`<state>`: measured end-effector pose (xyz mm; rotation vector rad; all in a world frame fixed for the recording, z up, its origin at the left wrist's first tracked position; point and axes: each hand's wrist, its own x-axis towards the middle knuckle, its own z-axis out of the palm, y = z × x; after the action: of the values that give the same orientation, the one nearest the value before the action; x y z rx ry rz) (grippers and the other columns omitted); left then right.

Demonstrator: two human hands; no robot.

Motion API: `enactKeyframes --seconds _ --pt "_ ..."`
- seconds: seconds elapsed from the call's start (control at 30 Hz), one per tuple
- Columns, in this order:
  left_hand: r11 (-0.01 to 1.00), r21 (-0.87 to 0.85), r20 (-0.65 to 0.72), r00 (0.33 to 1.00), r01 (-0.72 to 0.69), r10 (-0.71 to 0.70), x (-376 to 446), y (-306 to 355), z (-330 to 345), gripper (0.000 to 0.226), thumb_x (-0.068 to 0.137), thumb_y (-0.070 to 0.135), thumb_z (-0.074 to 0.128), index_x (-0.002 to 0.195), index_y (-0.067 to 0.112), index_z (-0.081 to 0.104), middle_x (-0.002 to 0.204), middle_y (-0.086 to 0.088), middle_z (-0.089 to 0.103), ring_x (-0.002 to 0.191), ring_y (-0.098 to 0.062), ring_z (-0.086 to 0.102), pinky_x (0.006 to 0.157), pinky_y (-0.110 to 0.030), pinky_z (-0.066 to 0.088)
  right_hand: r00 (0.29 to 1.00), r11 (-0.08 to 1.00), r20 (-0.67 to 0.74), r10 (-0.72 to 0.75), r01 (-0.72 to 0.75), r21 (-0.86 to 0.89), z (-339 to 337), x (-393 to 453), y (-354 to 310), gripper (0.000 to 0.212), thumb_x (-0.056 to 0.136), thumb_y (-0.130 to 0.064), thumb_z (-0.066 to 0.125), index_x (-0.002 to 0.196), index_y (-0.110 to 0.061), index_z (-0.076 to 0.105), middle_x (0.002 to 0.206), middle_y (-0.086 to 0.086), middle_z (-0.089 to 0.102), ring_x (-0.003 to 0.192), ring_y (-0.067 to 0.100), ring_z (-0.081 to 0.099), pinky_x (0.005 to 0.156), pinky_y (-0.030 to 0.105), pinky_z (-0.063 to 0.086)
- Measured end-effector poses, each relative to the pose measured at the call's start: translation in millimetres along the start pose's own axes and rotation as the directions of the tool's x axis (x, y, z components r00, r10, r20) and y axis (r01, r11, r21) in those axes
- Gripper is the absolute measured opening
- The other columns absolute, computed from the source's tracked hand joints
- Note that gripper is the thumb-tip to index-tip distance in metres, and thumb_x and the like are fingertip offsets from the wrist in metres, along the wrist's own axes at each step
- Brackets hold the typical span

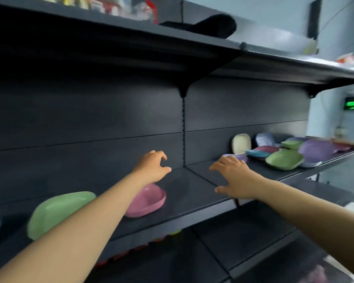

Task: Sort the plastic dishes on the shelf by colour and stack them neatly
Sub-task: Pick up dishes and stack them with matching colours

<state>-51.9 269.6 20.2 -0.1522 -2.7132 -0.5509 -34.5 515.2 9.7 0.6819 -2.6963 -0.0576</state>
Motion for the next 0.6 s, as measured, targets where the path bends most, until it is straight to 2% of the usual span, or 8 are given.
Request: enactKeyframes --seconds 0.13,0.3,0.53,0.6 --pt "0.998 -0.024 0.035 0.998 -0.05 0.05 32.7 92.1 55.6 0.041 0.09 0.034 0.057 0.128 0.019 0.049 0.133 -0.001 0.044 0.125 -0.019 0.042 0.095 -0.032 0.04 0.998 0.998 0.024 0.056 -0.056 -0.019 -6.2 -34.3 99.9 0.066 0.085 -0.043 0.062 0.142 -0.026 0.033 0.146 0.001 0.03 0.138 0.023 0.022 0.109 0.036 0.024" --pt "0.996 0.023 0.087 0.993 -0.084 0.081 70.9 171.1 103.5 0.044 0.09 0.036 0.056 0.13 0.02 0.046 0.134 -0.001 0.044 0.127 -0.02 0.04 0.099 -0.035 0.041 0.992 0.993 0.033 0.121 -0.121 -0.012 -6.2 -55.5 195.1 0.066 0.085 -0.043 0.062 0.142 -0.029 0.033 0.149 -0.002 0.028 0.137 0.024 0.024 0.111 0.037 0.022" --pt "0.996 0.018 0.161 0.984 -0.083 0.079 135.9 220.7 170.4 0.044 0.09 0.034 0.057 0.129 0.018 0.048 0.132 -0.003 0.045 0.124 -0.021 0.042 0.098 -0.033 0.042 0.968 0.968 0.031 0.248 -0.249 0.02 29.1 -60.1 299.4 0.066 0.083 -0.045 0.063 0.14 -0.028 0.036 0.148 -0.001 0.031 0.138 0.023 0.023 0.11 0.041 0.024" --pt "0.998 0.0 0.183 0.981 -0.061 0.06 156.8 226.7 191.5 0.035 0.089 0.033 0.058 0.119 0.018 0.052 0.124 -0.002 0.046 0.118 -0.02 0.045 0.093 -0.031 0.042 0.956 0.957 0.054 0.287 -0.289 0.018 43.6 -55.1 326.2 0.067 0.082 -0.046 0.064 0.14 -0.027 0.036 0.147 0.0 0.033 0.136 0.024 0.025 0.109 0.04 0.027"
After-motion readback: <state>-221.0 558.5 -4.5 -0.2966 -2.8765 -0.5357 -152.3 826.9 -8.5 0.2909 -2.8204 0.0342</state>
